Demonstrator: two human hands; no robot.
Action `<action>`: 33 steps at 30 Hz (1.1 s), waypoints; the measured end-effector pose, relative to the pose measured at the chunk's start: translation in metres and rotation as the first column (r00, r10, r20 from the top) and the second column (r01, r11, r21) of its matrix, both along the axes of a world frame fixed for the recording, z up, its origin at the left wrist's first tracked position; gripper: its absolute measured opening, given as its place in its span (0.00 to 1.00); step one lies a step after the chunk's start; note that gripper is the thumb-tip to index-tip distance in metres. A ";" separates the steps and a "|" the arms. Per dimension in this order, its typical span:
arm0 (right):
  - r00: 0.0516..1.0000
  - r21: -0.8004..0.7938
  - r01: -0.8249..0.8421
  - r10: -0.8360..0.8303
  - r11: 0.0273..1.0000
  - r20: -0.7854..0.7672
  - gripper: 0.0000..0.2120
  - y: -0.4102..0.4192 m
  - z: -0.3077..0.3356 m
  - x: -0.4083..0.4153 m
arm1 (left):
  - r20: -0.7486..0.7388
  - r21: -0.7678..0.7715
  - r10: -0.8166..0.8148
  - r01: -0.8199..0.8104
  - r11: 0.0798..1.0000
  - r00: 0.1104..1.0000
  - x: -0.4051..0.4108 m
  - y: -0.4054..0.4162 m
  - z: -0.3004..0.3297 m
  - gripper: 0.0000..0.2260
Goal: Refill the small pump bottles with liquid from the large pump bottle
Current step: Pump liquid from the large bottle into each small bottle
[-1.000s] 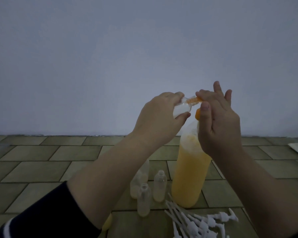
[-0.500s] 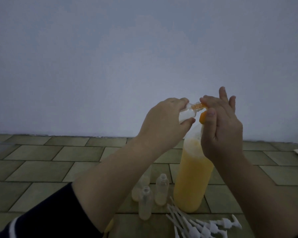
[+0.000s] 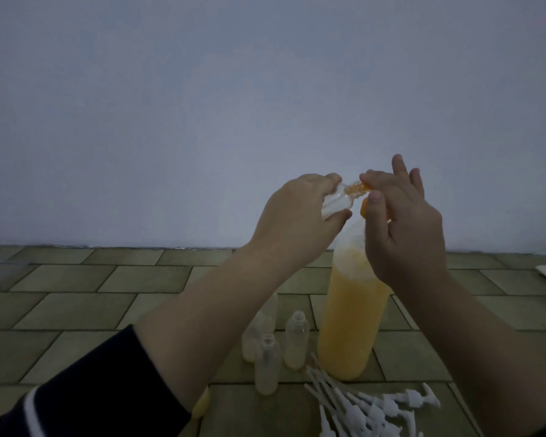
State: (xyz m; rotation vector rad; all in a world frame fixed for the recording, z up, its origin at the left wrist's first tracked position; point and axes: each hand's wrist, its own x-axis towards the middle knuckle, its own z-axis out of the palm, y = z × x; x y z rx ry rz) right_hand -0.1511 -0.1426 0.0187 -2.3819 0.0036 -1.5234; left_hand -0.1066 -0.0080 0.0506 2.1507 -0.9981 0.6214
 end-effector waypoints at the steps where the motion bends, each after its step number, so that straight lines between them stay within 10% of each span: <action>1: 1.000 -0.011 0.002 -0.002 1.000 -0.016 0.24 0.001 0.003 -0.002 | 0.002 -0.006 0.003 -0.003 1.000 1.000 0.000 0.001 0.001 0.21; 33: 0.995 -0.145 0.067 -0.076 0.987 -0.059 0.29 0.000 0.019 -0.005 | -0.028 -0.064 -0.037 0.036 0.997 0.999 0.005 0.005 0.014 0.16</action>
